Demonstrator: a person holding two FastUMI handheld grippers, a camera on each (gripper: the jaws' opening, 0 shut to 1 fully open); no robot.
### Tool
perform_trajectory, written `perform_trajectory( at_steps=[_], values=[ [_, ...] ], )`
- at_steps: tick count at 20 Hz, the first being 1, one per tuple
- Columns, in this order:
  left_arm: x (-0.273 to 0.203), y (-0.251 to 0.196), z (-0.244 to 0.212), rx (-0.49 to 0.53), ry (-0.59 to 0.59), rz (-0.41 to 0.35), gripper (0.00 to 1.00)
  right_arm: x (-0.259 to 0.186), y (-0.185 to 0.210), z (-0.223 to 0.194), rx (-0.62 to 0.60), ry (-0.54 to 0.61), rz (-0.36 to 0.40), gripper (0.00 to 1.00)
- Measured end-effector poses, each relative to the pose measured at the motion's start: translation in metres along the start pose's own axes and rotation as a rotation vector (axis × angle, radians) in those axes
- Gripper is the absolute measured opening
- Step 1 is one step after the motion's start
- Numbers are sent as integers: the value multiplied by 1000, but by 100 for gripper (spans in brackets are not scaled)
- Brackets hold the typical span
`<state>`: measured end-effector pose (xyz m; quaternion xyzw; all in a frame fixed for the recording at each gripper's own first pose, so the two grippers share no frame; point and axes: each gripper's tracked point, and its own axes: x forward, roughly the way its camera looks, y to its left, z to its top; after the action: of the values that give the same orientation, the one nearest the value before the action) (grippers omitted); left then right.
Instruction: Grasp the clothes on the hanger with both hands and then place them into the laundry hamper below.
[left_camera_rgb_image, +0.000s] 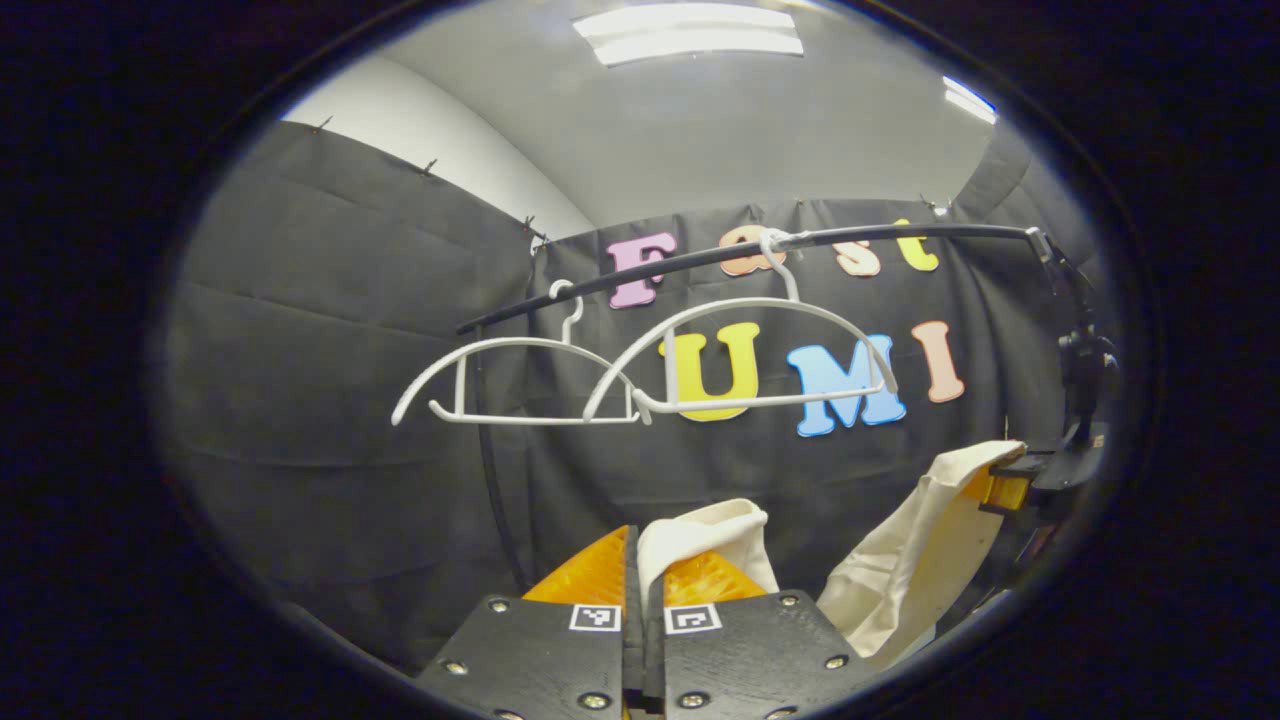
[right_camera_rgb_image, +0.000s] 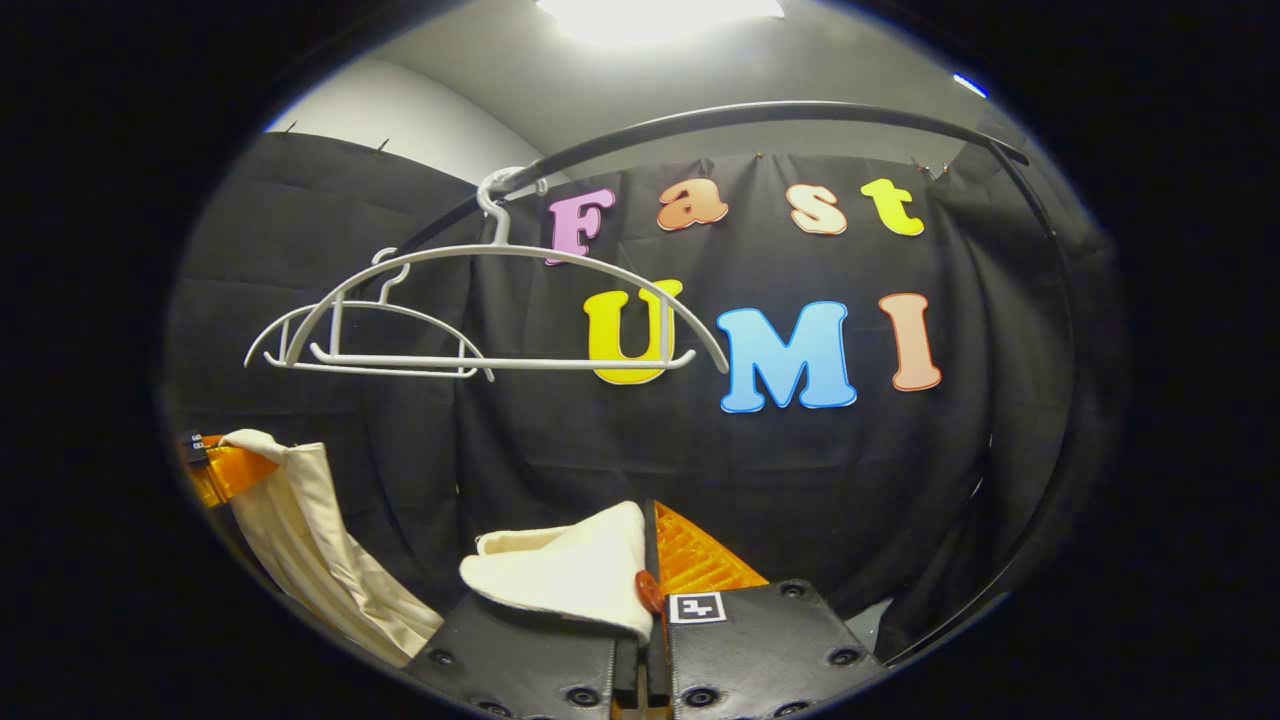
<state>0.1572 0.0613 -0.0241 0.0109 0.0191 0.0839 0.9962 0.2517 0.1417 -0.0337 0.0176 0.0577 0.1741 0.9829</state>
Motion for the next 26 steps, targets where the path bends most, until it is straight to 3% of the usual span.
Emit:
perform_trajectory(
  at_steps=[5, 10, 15, 19, 26],
  values=[
    [5, -23, 16, -59, -31, -70, 1, -17, 36, 3, 30, 5, 76, 7],
    [-7, -33, 43, -101, -83, -126, 1, -39, 69, 34, 99, -36, 169, 7],
    [-8, -31, 62, -126, -124, -162, 3, -45, 85, 44, 129, -52, 200, 7],
    [-7, -32, 26, -134, -74, -174, 1, -46, 89, 3, 125, 3, 191, 7],
    [-10, -53, -89, -141, 90, -215, 1, -51, 78, -120, 127, 209, 128, 7]
  ],
)
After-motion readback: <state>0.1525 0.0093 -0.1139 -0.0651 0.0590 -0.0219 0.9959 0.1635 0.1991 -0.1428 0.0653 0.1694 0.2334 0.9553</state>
